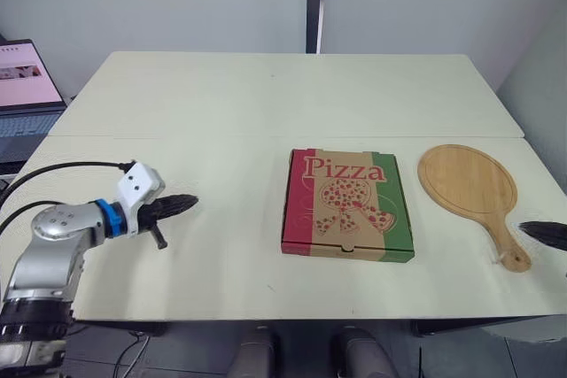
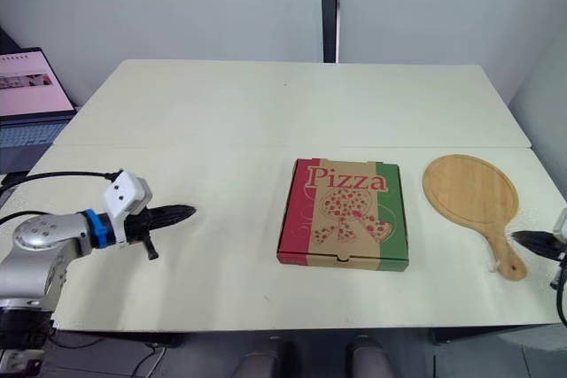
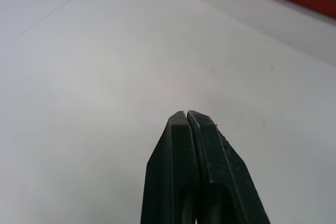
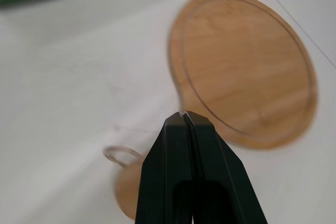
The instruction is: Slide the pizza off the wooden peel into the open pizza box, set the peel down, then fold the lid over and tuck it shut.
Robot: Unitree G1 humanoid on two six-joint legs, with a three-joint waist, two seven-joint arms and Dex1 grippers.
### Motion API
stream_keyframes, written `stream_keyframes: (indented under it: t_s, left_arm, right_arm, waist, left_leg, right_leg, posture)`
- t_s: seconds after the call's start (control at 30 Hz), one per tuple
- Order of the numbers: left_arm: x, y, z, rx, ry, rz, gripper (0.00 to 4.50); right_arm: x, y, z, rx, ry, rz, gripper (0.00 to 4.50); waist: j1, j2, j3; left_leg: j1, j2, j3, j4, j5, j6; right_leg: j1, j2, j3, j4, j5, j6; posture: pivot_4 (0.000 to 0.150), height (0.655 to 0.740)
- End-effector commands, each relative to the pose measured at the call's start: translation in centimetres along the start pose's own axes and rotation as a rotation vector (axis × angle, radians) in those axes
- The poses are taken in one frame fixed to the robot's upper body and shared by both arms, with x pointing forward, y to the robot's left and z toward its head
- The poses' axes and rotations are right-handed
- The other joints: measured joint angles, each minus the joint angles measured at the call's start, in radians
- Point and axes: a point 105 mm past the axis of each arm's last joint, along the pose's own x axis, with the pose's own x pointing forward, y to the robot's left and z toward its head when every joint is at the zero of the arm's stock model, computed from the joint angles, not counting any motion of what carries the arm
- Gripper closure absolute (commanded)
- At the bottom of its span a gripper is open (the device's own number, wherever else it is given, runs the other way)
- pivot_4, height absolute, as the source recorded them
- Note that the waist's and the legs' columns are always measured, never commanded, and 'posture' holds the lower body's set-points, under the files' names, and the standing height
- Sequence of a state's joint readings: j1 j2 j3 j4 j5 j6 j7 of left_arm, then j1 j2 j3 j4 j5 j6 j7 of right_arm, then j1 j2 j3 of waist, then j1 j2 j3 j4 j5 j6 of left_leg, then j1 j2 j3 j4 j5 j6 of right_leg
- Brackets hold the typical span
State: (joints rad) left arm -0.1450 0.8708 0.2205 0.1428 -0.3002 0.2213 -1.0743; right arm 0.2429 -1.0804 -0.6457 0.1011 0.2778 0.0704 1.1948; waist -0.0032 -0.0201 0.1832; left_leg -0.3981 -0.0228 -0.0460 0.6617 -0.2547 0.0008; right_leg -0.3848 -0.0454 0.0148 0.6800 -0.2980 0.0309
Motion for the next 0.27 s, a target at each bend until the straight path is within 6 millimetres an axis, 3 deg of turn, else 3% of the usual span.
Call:
stream_keyframes:
  t_s: [0.03,0.27]
  left_arm:
    - [-1.8,0.6,0.5,0.013,-0.009,0.068,4.50]
    - [-2.8,0.0,-0.2,-0.022,-0.002,0.110,4.50]
  right_arm:
    - [-1.7,-2.7,-0.4,-0.016,0.022,-0.118,4.46]
    - [-2.2,-4.4,-1.9,0.014,0.049,-0.161,4.46]
  waist:
    - [0.000,0.000,0.000]
    - [0.000,0.000,0.000]
  left_leg:
    - [0.000,0.000,0.000,0.000,0.000,0.000]
    - [0.000,0.000,0.001,0.000,0.000,0.000]
  right_leg:
    - [0.000,0.000,0.000,0.000,0.000,0.000]
    - [0.000,-0.001,0.000,0.000,0.000,0.000]
  posture:
    - [0.150,0.7400]
    - [0.150,0.7400]
